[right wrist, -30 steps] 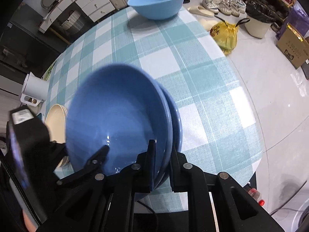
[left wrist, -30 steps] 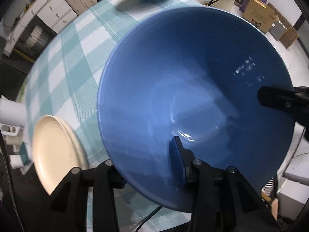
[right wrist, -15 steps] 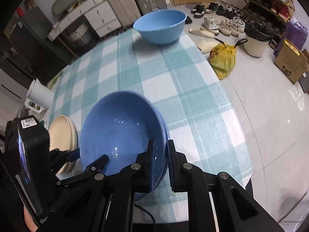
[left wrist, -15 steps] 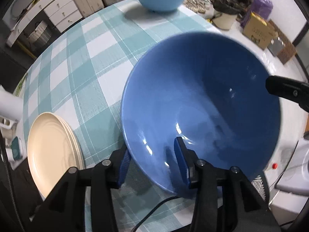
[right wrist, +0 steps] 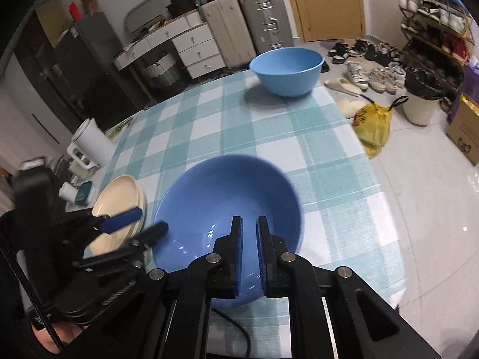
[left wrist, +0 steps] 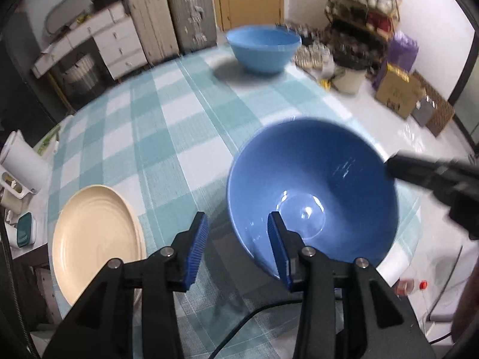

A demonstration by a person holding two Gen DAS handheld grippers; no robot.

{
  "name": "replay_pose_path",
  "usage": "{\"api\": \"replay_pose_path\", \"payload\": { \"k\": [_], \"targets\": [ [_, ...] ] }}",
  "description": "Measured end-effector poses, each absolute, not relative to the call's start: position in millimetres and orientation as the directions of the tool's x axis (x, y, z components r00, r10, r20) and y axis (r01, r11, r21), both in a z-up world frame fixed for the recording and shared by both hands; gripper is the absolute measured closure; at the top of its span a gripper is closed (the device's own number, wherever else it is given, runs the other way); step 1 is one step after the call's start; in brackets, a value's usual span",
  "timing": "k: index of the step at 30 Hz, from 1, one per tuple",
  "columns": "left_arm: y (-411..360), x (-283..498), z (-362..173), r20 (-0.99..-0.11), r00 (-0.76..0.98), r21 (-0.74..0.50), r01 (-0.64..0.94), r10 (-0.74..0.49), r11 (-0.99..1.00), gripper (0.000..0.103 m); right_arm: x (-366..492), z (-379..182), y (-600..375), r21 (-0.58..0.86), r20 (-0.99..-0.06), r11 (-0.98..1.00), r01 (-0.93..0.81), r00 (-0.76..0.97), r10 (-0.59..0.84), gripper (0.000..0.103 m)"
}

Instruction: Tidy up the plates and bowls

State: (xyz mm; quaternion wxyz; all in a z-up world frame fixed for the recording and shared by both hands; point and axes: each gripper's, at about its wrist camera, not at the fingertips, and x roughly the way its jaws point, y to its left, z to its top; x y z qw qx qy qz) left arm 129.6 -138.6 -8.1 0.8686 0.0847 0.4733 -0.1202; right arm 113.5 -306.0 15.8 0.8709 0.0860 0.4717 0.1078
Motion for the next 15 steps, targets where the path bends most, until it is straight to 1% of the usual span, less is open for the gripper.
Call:
{"api": "replay_pose_path", "payload": {
  "k": [4, 7, 15],
  "targets": [
    [-140, 107, 9, -0.773, 0.619, 0.060, 0.292, -0.140, 0.955, 0.062, 105, 9, -304, 0.238, -0.779, 0.964, -0.120, 0.569, 0.263, 0.095],
    [-138, 96, 18, -0.737, 0.657, 0.044, 0.285, -0.162, 0.958, 0.062, 99, 8, -302, 0.231, -0.759, 0.964, -0.129, 0.596, 0.261, 0.095],
    [-144, 79, 17, -0.700, 0.693, 0.037, 0.274, -0.171, 0.961, 0.060, 77, 16, -303, 0.238, -0.689, 0.960, -0.144, 0.672, 0.272, 0.095]
  ]
}}
